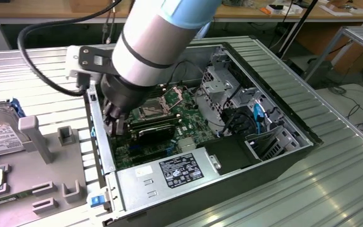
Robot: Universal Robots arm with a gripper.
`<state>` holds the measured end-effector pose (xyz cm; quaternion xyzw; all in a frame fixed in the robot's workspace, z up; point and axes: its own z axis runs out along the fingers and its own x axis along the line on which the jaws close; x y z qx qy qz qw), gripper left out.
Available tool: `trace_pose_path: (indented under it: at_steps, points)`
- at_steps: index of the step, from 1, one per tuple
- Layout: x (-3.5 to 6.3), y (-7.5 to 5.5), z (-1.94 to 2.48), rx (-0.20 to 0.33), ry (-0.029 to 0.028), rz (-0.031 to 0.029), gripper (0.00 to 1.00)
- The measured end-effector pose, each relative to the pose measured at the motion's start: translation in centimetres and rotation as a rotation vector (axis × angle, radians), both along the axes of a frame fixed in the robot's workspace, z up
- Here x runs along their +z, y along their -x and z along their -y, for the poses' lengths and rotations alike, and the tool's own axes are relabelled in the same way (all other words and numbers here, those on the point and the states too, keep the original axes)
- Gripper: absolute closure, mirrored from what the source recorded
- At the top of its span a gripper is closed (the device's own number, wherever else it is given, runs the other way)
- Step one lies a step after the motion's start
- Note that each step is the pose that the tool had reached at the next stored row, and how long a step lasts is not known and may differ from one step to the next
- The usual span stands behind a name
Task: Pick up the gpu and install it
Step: 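Press down on the gpu until it lock into place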
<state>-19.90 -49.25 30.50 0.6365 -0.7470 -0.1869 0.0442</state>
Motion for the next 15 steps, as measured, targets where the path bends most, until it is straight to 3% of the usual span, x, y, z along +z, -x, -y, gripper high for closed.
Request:
trace_pose_path:
  at_steps: [2,5,15]
  points:
    - [-0.07,-1.5,0.0,0.0,-0.0042,-0.0001,0.89]
    - [-0.12,-2.3,-0.01,0.0,-0.0073,-0.0001,0.89]
    - [-0.26,-1.7,0.07,-0.001,-0.0104,0.0,0.89]
